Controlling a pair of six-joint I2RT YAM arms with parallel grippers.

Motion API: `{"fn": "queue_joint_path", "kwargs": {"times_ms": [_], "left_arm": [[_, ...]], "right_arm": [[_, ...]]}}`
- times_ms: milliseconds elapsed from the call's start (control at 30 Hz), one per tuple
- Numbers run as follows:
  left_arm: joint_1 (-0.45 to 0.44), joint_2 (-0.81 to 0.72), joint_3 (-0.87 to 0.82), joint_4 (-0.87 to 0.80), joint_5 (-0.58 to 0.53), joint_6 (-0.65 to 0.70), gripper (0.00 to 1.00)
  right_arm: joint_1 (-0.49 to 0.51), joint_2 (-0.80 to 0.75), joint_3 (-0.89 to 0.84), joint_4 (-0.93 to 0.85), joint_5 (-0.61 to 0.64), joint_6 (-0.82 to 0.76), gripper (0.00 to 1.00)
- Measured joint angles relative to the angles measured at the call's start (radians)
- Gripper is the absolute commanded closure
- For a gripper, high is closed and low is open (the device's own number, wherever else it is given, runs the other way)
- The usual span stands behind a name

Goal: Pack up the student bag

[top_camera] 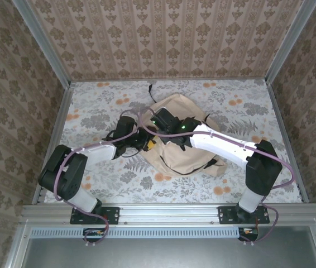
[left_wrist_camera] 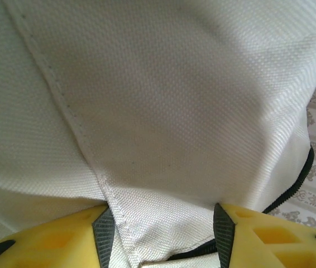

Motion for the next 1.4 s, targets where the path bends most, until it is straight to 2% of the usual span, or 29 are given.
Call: {"fn": "queue_joint_path", "kwargs": {"times_ms": [233, 467, 1000, 1233, 1333, 1367, 1400], "left_arm": [[-0.012, 0.05, 0.0, 0.059, -0.001, -0.062, 0.7], [-0.012, 0.063, 0.002, 0.058, -0.002, -0.068, 0.99], [-0.013, 0.034, 0.029, -0.063, -0.028, 0.034, 1.0], [-0.011, 0.029, 0.03, -0.134, -0.044, 0.072, 1.0], [-0.011, 0.023, 0.03, -0.19, -0.055, 0.099, 1.0], [-0.011, 0.017, 0.03, -0.205, -0.056, 0.113, 0.99], [-0.011, 0.006, 0.03, -0.22, -0.058, 0.129, 0.91]], "right_arm": [[-0.01, -0.024, -0.022, 0.006, -0.031, 0.016, 1.0], [-0.019, -0.042, -0.039, 0.009, -0.042, 0.031, 1.0], [-0.103, -0.043, -0.039, 0.002, -0.018, 0.101, 1.0], [-0.174, -0.043, -0.036, 0.001, -0.036, 0.136, 1.0], [-0.189, -0.043, -0.023, 0.004, -0.084, 0.12, 1.0], [-0.191, -0.043, -0.019, 0.007, -0.111, 0.113, 1.0], [-0.192, -0.043, -0.016, 0.012, -0.149, 0.106, 1.0]]}}
